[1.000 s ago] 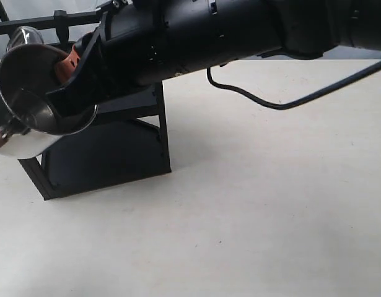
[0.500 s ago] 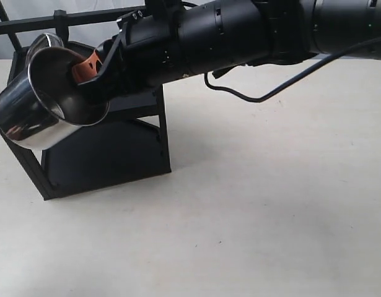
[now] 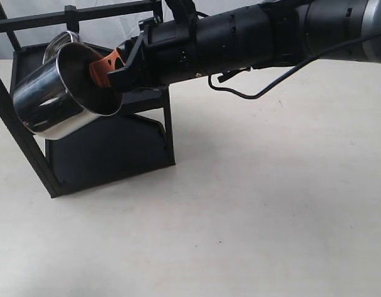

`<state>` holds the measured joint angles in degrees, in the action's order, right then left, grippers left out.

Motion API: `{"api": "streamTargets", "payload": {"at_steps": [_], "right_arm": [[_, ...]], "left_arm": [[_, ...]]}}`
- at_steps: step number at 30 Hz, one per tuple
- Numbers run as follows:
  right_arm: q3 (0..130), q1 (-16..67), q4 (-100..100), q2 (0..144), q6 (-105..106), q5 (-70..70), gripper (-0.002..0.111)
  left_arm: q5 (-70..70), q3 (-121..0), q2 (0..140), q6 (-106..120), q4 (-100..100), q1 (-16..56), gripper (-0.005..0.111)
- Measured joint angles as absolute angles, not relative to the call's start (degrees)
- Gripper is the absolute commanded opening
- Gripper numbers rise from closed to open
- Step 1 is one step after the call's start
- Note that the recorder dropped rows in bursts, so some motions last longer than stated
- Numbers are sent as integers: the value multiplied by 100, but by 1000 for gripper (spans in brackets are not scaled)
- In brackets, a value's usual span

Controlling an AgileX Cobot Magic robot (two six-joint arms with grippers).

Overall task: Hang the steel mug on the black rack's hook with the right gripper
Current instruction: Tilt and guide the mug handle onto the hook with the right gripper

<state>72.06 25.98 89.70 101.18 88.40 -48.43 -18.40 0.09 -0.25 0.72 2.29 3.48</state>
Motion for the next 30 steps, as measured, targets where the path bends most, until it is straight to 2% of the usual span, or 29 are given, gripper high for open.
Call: {"api": "streamTargets", "payload": {"at_steps": [23,30], "right_arm": [[7206,2459,9885,10767,9385,-5981,-1],[7206,2125,9885,10767,9423,-6237,-1]], "left_arm": [[-1840,9,-25,72,229,348,0],[-1840,9,-25,72,229,348,0]]}}
